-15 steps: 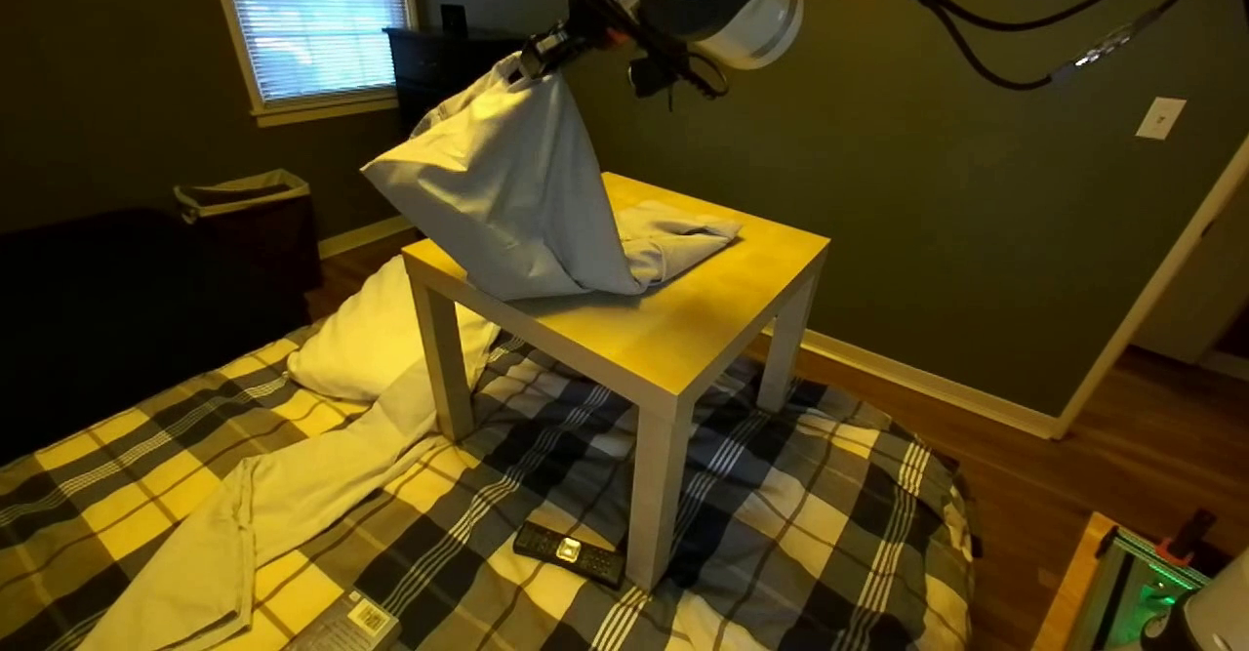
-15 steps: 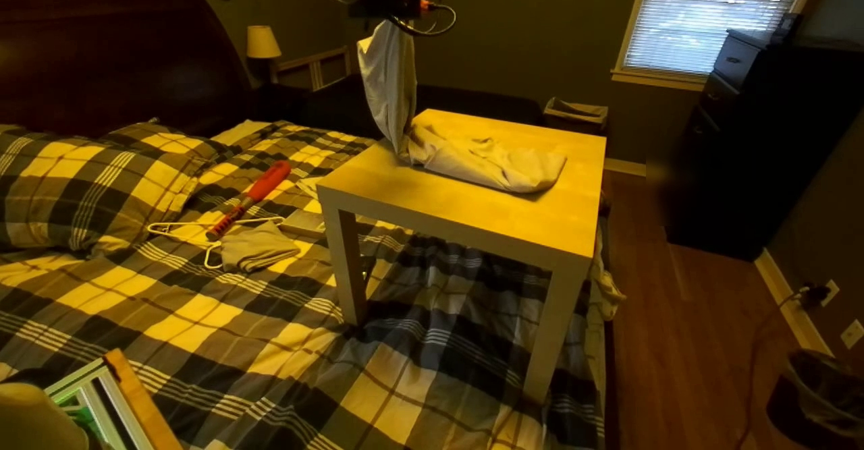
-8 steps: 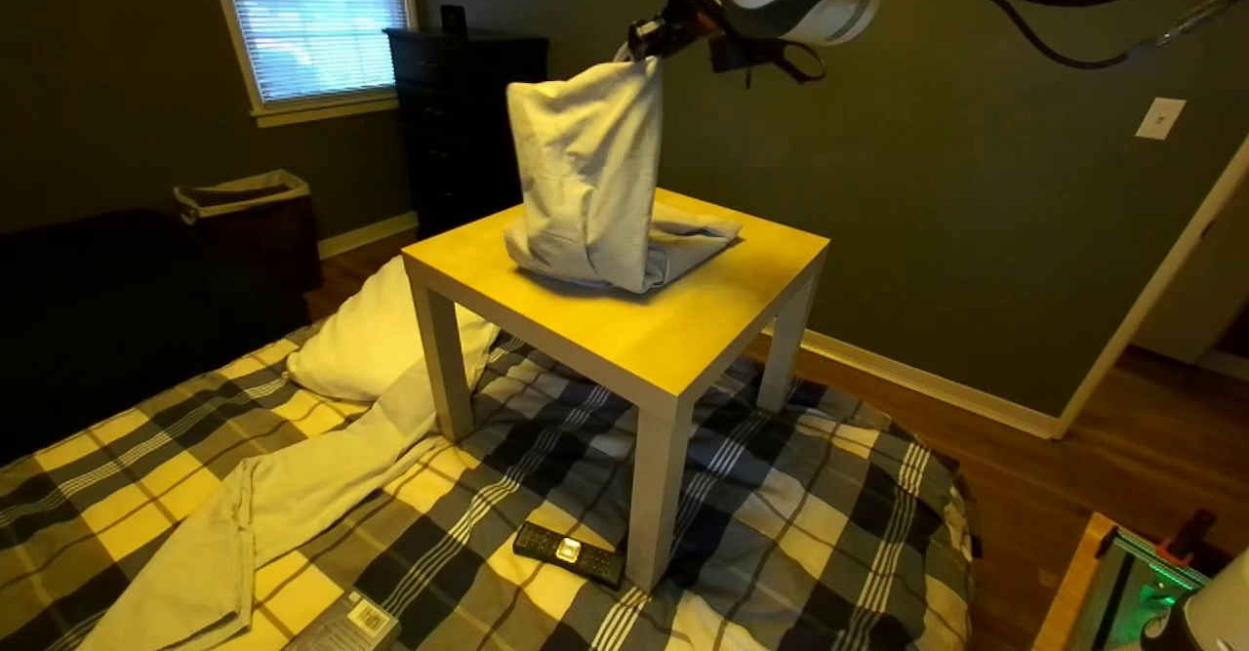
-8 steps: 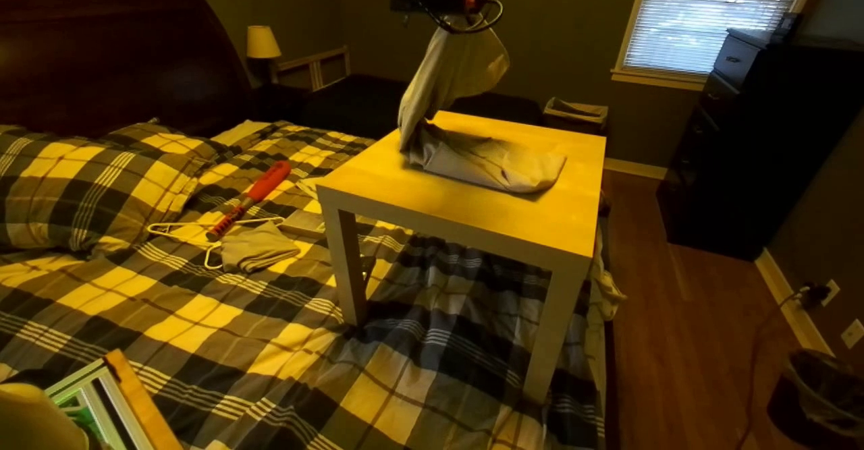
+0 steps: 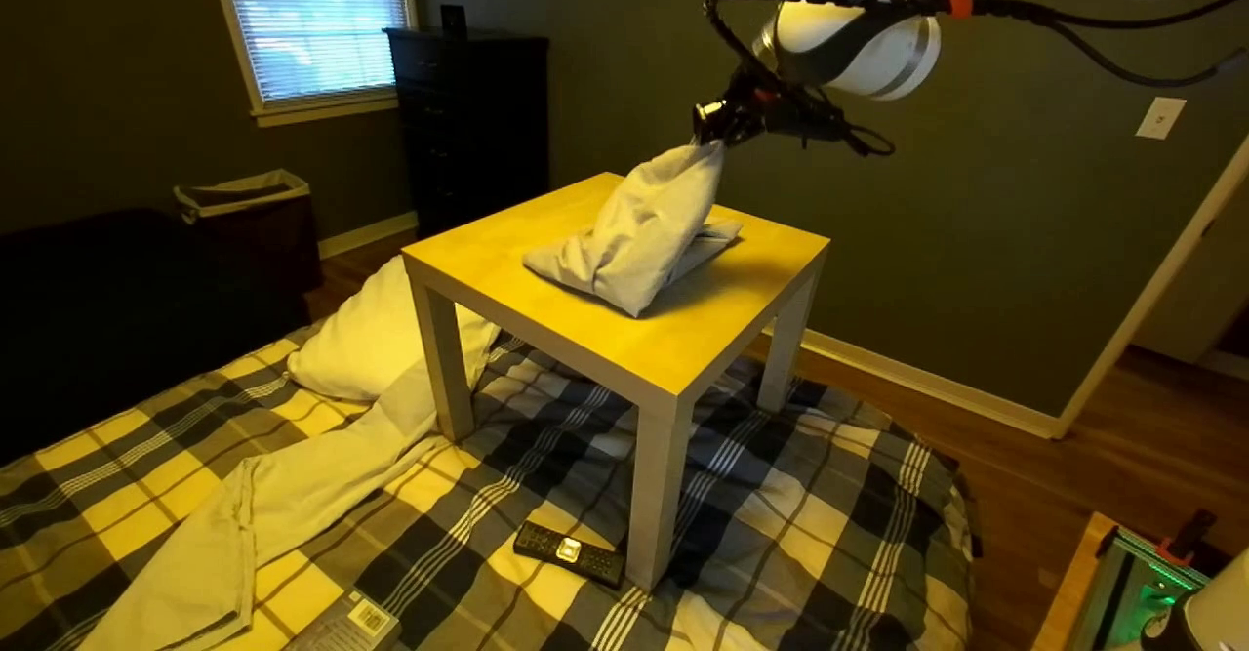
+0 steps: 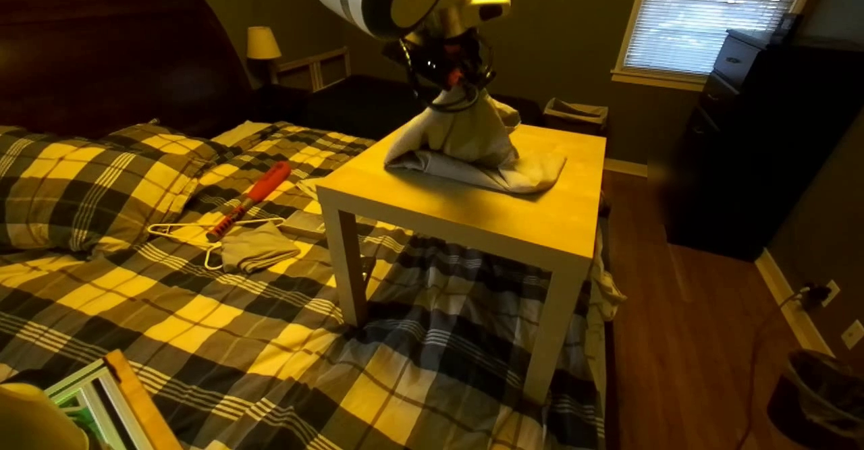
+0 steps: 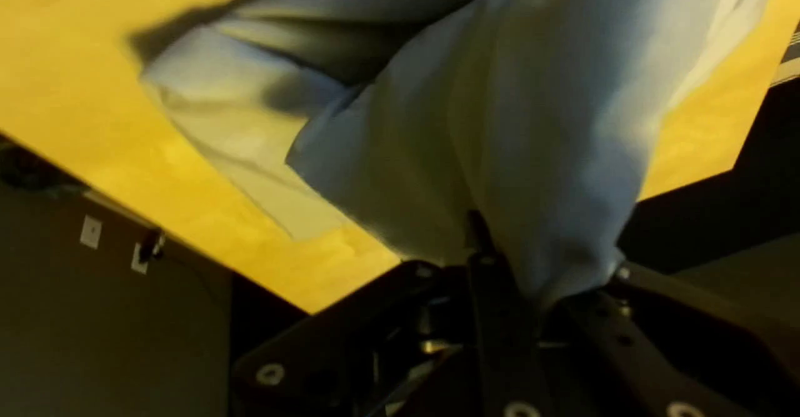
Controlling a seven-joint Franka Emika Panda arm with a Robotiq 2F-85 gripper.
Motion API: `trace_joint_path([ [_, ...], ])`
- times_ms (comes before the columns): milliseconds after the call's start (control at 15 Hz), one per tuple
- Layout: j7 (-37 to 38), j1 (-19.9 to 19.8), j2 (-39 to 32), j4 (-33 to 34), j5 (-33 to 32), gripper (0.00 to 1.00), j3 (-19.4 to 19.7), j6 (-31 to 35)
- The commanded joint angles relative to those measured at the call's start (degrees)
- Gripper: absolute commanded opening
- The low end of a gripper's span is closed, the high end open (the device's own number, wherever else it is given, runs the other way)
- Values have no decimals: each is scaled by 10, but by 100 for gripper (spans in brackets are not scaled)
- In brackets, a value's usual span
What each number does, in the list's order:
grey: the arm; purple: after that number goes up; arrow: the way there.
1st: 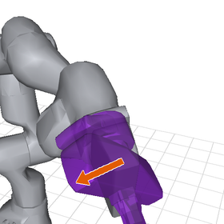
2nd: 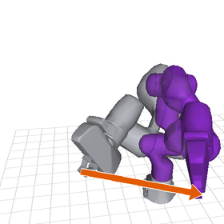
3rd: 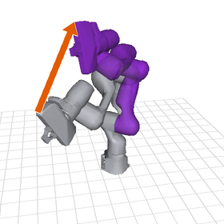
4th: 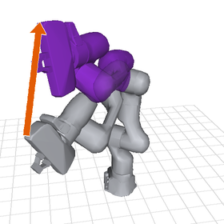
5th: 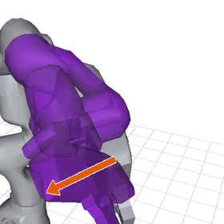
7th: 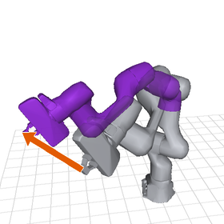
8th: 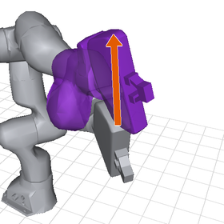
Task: Fold the cloth on the table
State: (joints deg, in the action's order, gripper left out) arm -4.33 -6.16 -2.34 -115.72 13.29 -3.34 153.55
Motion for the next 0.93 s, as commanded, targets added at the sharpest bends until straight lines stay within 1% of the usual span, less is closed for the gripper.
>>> trace_joint_path([
  [0,-84,-13,-6,-42,157,1,-23,26],
  [67,-130,-10,-13,-37,203,1,-22,38],
  [200,-229,-9,-27,-11,276,1,-33,71],
  [267,-251,-10,-33,-3,276,1,-32,76],
  [333,-255,-10,-40,0,249,1,-25,77],
  [467,-228,-10,-46,-9,182,1,-8,80],
  [533,-222,-12,-48,-14,165,1,-1,71],
  [733,-223,-17,-67,-26,109,1,21,80],
  [867,-208,-15,-79,-32,65,1,43,76],
])
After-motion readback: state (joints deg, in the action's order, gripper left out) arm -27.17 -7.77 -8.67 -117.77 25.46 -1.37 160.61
